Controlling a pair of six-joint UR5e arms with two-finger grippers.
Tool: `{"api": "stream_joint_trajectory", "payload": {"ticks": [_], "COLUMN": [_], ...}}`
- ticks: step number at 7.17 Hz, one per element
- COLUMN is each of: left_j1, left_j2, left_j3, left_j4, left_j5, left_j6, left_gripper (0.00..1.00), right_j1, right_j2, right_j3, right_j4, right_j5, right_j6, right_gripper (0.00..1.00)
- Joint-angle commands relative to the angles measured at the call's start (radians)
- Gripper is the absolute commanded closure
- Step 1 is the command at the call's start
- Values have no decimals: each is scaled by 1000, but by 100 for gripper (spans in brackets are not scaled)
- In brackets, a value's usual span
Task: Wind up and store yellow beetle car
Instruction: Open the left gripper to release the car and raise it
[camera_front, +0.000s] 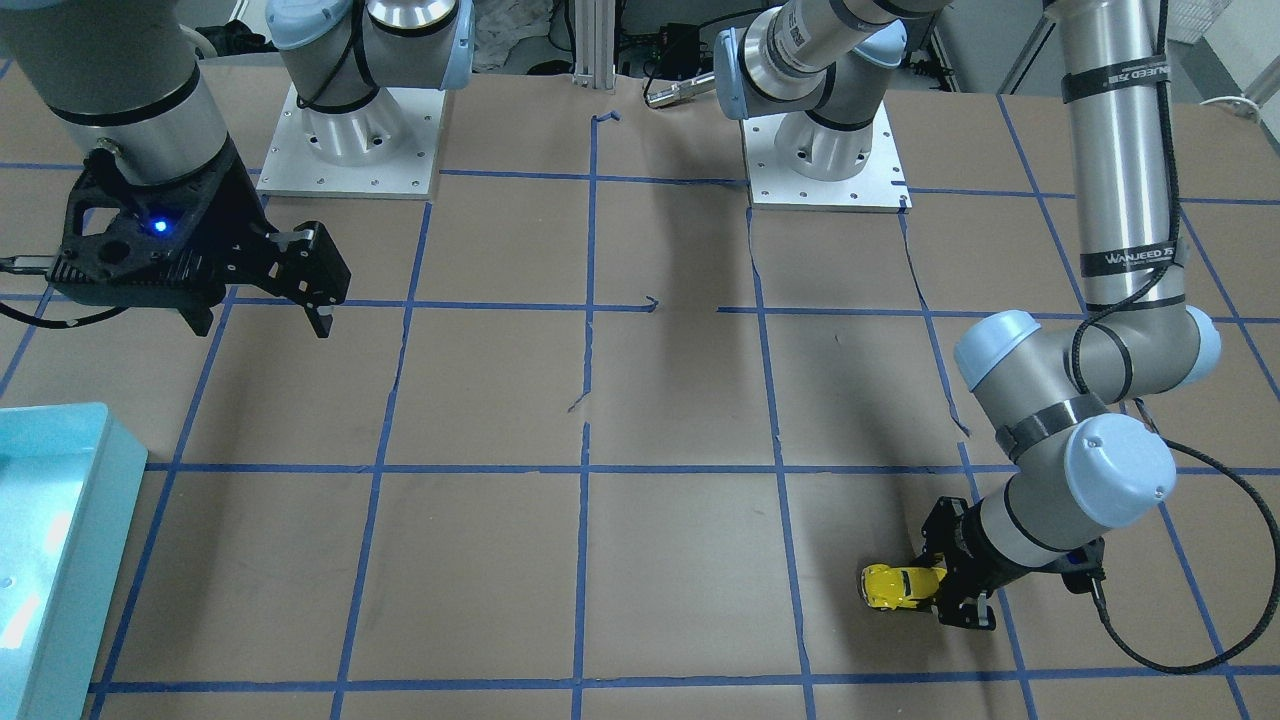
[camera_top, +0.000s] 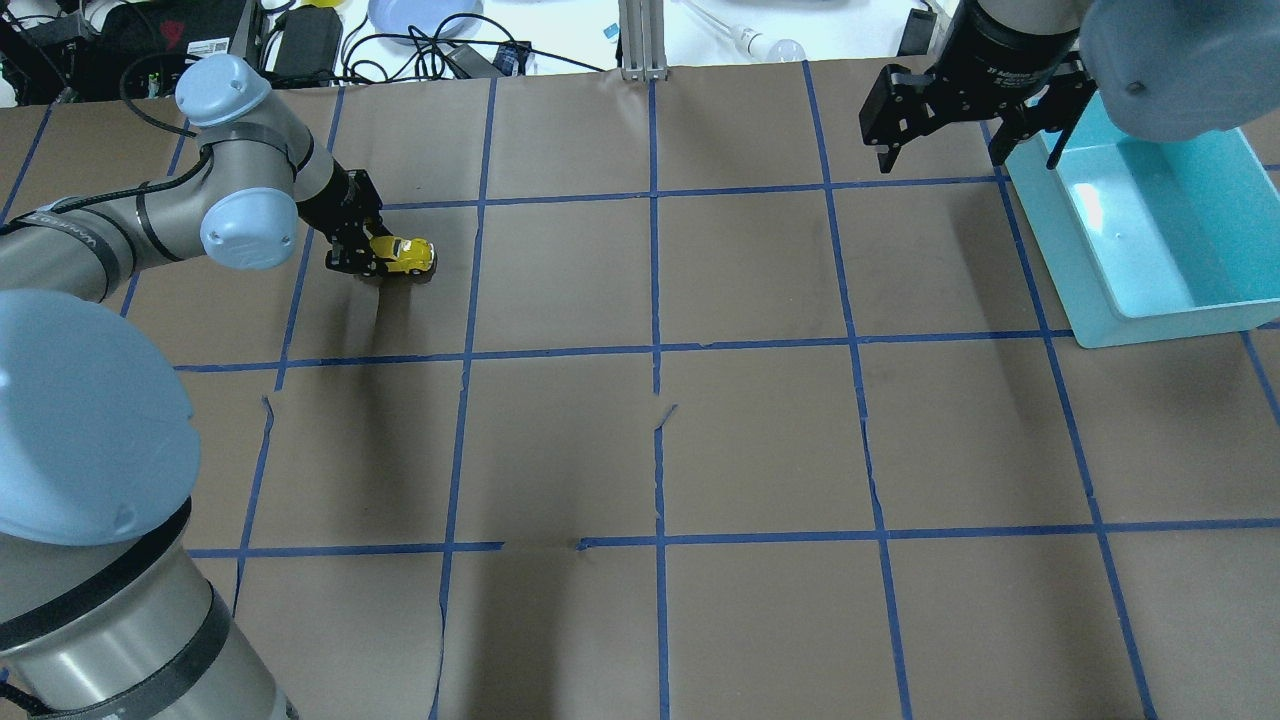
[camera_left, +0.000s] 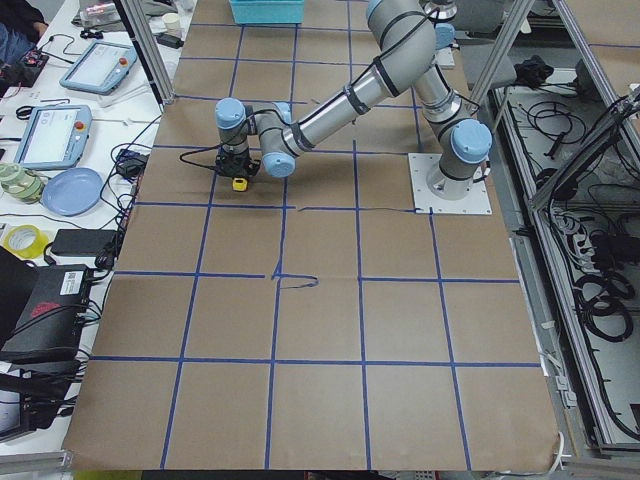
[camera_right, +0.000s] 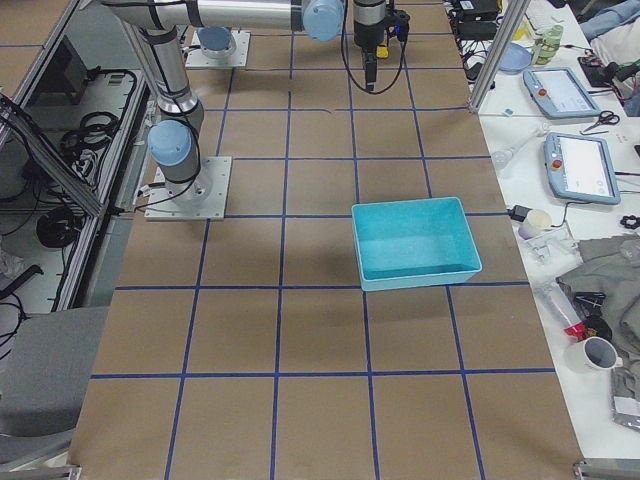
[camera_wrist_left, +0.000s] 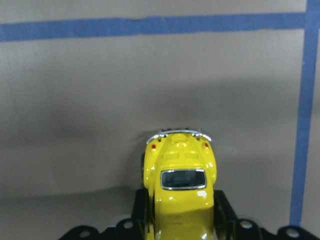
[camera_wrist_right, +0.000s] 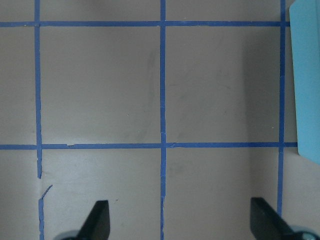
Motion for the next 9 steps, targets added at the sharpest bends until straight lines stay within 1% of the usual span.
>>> {"api": "stream_joint_trajectory", "payload": {"ticks": [1, 2, 3, 4, 5, 6, 7, 9], "left_j1": [11, 11, 11, 11, 11, 11, 11, 6], "left_j2": [-3, -3, -3, 2, 7, 7, 8, 34], "left_j3": [1, 0, -5, 0, 0, 0, 0, 3], "left_j4": [1, 1, 3, 3, 9, 12, 14, 14], "left_j5": [2, 0, 0, 2, -2, -2, -2, -5], "left_j6": [20, 14, 8, 7, 8, 8, 11, 22], "left_gripper": [100, 100, 86, 64, 46, 25, 20, 19], "right_j1": [0, 0, 0, 0, 0, 0, 2, 2], "right_j2": [0, 0, 0, 0, 0, 0, -1, -1], "right_j3": [0, 0, 0, 0, 2, 2, 2, 2], "right_j4": [0, 0, -1, 0, 0, 0, 0, 0], "right_j5": [-3, -3, -3, -3, -3, -5, -5, -6], "right_j6": [0, 0, 0, 0, 0, 0, 0, -1], "right_gripper": [0, 0, 0, 0, 0, 0, 0, 0]}}
